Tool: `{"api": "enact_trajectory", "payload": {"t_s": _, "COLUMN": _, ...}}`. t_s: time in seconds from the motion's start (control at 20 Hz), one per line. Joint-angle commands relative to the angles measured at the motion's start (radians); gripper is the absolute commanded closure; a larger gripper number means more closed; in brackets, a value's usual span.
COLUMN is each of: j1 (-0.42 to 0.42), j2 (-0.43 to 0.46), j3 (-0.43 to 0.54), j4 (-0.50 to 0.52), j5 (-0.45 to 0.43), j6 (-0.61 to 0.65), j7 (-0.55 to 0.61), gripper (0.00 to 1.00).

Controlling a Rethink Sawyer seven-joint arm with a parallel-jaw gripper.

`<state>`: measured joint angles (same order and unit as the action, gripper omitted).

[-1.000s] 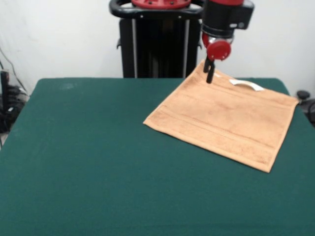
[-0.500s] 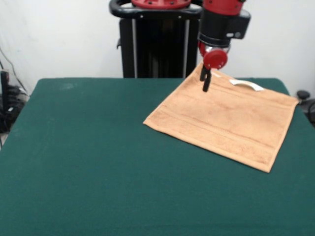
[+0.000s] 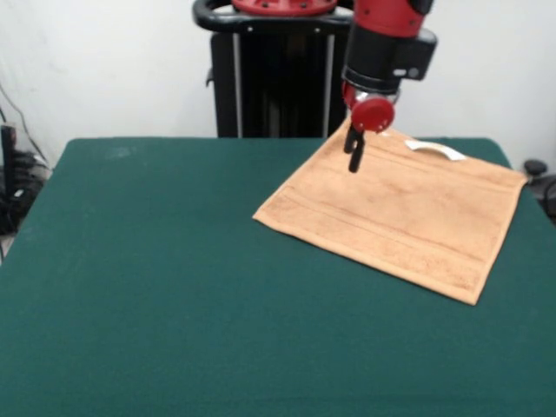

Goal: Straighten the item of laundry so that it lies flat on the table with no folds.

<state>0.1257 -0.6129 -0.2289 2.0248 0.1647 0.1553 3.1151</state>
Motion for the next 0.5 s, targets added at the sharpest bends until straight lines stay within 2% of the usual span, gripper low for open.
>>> {"api": "enact_trajectory", "payload": {"t_s": 0.05, "j1": -0.010, "j2": 0.091, "j3": 0.007, "j4": -0.094, "j5": 0.015, "j6": 0.017, "j7": 0.035, "gripper": 0.00}}
{"api": "enact_trajectory", "payload": {"t_s": 0.5, "j1": -0.041, "j2": 0.204, "j3": 0.009, "j4": -0.111, "j5": 0.004, "j6": -0.048, "j7": 0.040, "gripper": 0.00}}
